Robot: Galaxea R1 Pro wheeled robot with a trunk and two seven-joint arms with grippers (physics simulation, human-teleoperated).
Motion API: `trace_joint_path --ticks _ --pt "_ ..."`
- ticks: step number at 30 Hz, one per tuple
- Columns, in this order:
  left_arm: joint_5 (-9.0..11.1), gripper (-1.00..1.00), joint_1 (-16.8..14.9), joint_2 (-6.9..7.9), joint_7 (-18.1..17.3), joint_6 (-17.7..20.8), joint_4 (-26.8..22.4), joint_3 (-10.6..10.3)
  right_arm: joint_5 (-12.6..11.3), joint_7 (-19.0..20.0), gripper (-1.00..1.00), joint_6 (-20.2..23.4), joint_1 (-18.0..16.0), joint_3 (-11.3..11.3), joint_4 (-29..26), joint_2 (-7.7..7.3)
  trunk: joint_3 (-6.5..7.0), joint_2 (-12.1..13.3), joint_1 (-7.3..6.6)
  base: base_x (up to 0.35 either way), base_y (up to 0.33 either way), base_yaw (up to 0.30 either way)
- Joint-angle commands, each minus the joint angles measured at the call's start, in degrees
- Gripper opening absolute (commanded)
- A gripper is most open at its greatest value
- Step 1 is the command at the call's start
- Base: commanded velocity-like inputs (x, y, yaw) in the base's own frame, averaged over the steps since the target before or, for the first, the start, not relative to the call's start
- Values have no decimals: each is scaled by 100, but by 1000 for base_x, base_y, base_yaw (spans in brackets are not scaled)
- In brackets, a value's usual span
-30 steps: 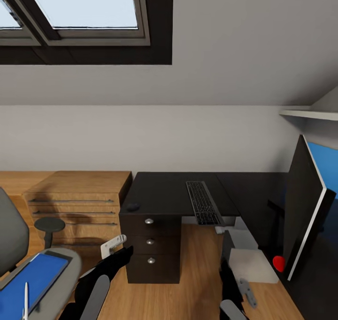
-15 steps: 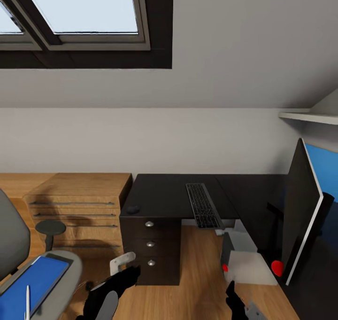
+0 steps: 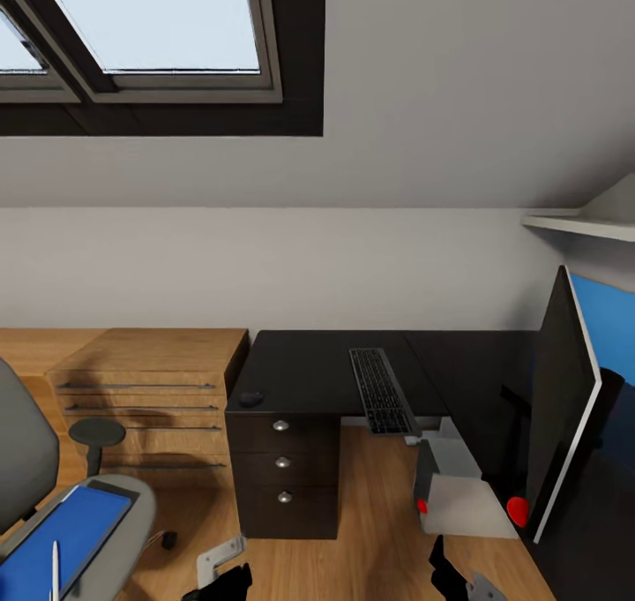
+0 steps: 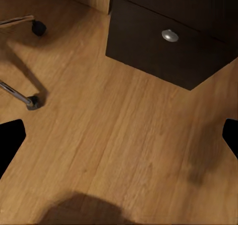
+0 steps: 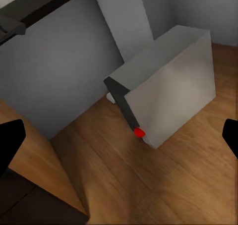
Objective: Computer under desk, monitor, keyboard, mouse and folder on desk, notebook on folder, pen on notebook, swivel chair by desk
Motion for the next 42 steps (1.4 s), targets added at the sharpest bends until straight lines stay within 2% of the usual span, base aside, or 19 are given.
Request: trace_joint_path --ticks 1,3,9,19,23,24,27,35,42 --pt "2 100 -2 2 40 -104 105 -19 -39 56 100 -18 -6 -10 12 -16 11 37 -22 0 0 0" --pt "-64 100 0 0 43 -343 410 -55 -15 54 100 -18 -5 -9 23 -60 47 117 -66 0 0 0" --pt "-132 100 3 0 61 -540 866 -181 4 59 100 -13 -5 -9 33 -84 155 357 -198 0 0 0" --pt "-144 100 3 38 60 -673 1131 -249 11 49 100 20 -5 -8 36 -105 334 758 -418 0 0 0" --pt "-154 100 3 45 64 -921 1329 -261 11 41 100 142 -5 -8 36 -111 406 919 -505 0 0 0" --pt "-168 100 3 46 62 -1106 1458 -272 11 38 100 225 -5 -8 36 -110 424 959 -527 0 0 0" --pt "-227 100 3 44 63 -1345 1645 -320 11 36 100 342 -5 -8 36 -105 478 1079 -593 0 0 0" --pt "-374 100 3 37 86 -1583 1847 -426 17 34 100 494 -5 -5 36 -93 622 1400 -769 0 0 0" --pt "-395 100 3 34 94 -1625 1892 -445 20 34 100 603 -5 -4 36 -108 622 1400 -769 0 0 0"
